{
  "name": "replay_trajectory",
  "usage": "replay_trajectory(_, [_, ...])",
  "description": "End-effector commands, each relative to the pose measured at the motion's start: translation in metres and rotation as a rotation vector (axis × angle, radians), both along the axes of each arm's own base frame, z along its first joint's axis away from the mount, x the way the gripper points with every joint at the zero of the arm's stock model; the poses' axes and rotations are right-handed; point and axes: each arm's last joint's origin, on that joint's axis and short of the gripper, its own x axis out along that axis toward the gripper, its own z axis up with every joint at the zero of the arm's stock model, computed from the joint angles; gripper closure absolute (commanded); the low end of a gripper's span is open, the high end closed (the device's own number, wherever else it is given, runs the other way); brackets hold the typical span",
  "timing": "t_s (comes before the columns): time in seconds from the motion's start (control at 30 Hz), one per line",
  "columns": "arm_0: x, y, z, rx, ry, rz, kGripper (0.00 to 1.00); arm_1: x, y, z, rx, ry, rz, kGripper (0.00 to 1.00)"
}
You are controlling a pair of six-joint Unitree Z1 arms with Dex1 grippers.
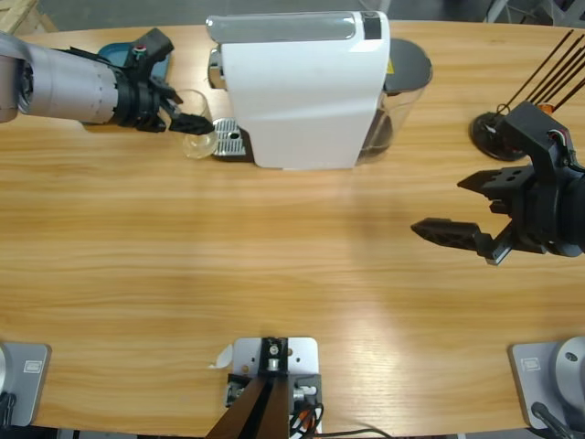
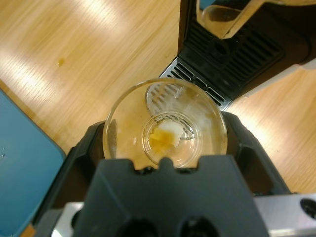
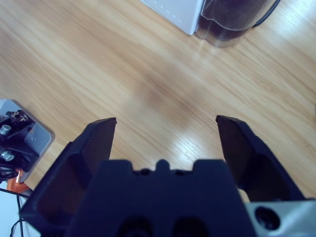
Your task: Pour coffee
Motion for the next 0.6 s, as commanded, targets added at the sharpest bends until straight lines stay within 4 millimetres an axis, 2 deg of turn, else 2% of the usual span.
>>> replay_trajectory(0.03, [0.016,-0.017,-0.013,-0.010,-0.008,-0.048,0.842,-0.001,-0.006,-0.005,0.007,0.008,0.007,0.110])
replay_trajectory(0.27, [0.024,-0.024,-0.007,-0.041,-0.020,-0.071,0.841,0.003,-0.006,-0.006,0.006,0.019,-0.002,0.110])
replay_trajectory(0.6, [0.024,-0.040,-0.023,-0.041,0.025,-0.117,0.832,0.004,-0.008,-0.006,0.007,0.020,-0.010,0.110])
